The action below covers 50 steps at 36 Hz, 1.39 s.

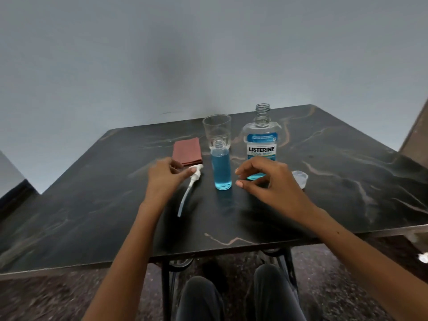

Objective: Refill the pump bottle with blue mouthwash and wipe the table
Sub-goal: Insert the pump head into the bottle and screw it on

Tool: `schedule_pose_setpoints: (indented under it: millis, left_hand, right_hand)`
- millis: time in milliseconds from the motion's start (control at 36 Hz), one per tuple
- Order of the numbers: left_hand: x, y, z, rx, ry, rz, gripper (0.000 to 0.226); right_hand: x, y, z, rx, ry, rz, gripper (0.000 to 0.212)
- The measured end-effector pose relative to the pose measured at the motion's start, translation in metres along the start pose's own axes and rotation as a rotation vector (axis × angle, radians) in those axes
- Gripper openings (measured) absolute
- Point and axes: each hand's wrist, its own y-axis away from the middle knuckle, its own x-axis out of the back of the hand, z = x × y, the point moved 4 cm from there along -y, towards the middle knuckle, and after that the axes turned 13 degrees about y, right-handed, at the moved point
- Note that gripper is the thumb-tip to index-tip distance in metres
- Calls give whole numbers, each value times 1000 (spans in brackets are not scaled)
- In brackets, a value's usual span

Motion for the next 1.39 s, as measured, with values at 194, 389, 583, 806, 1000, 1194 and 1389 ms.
schedule_pose_setpoints:
  millis: [194,389,583,806,1000,1194,1389]
  left_hand:
    - [-22,-13,0,46,-109,-90,34]
    - [-18,-14,9,-26,-40,-14,22]
    - [6,-6,49,-187,295,140,18]
    - [16,7,105,-340,567,155,24]
    - [13,7,121,-415,630,247,29]
    - [10,5,120,-416,652,170,47]
    - [-9,7,72,-193,429,-39,82]
  right_hand:
    - [-15,-10,-4,7,41,-1,14]
    - [-15,-14,-4,-18,51,21,11]
    - [-2,-30,-11,-37,-12,132,9]
    - [17,-87,-35,-143,-215,139,34]
    - [25,-119,-43,-172,-354,199,22]
    - [32,-134,-46,-126,-316,229,15]
    - [59,-143,-45,-92,-247,336,26]
